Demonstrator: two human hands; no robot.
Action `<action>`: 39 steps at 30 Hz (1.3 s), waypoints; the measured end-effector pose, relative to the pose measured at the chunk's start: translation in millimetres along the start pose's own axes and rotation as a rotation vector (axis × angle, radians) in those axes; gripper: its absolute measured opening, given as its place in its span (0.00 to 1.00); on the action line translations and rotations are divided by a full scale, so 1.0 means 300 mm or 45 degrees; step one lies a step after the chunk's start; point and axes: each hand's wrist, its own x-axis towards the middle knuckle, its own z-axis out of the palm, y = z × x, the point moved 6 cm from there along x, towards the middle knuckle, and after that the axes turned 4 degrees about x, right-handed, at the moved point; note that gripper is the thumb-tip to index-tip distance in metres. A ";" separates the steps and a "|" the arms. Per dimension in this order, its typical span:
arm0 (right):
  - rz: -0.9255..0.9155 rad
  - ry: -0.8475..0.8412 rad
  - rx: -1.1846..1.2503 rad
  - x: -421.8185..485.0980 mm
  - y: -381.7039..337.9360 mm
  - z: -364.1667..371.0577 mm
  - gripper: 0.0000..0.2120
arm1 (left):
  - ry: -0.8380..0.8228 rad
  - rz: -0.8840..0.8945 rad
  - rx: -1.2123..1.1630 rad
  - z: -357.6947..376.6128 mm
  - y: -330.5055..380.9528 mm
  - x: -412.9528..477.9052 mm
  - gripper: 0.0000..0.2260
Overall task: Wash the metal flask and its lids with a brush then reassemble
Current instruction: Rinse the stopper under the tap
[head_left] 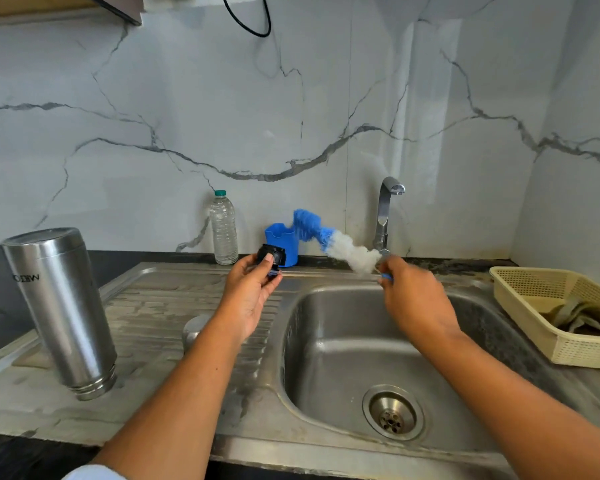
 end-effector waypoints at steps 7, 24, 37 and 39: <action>-0.389 0.135 -0.858 0.270 -0.359 -0.084 0.09 | 0.050 -0.022 -0.083 -0.027 0.007 0.012 0.12; -0.794 0.259 -1.326 0.686 -0.643 0.192 0.08 | 0.062 -0.098 -0.277 -0.023 -0.054 0.053 0.16; -0.763 0.153 -1.192 0.745 -0.630 0.325 0.11 | 0.066 -0.112 -0.289 -0.010 -0.065 0.055 0.15; -0.762 0.143 -1.098 0.729 -0.606 0.324 0.11 | 0.058 -0.117 -0.280 -0.009 -0.066 0.051 0.16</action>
